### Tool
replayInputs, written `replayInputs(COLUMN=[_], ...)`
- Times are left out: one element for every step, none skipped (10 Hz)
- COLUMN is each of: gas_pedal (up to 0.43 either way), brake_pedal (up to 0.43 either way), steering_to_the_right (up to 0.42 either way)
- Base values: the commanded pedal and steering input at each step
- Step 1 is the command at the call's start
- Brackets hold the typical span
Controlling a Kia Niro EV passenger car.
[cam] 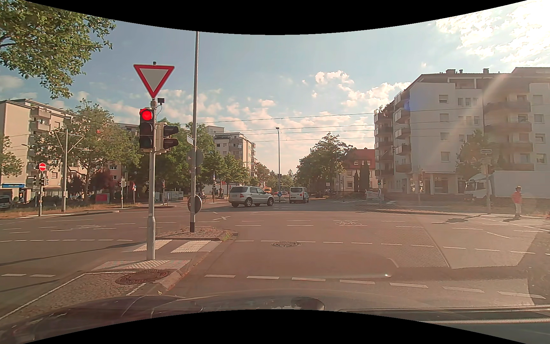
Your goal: Follow the waypoints while adhering to traffic rules and regulations
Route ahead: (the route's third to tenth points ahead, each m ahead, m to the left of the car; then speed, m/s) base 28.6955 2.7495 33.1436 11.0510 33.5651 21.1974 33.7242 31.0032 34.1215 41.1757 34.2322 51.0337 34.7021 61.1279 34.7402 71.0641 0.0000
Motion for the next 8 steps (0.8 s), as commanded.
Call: replayInputs(gas_pedal=[0.000, 0.000, 0.000, 0.000, 0.000, 0.000, 0.000, 0.000], brake_pedal=[0.226, 0.226, 0.226, 0.220, 0.226, 0.226, 0.226, 0.220], steering_to_the_right=[0.003, 0.003, 0.003, 0.003, 0.003, 0.003, 0.003, 0.003])
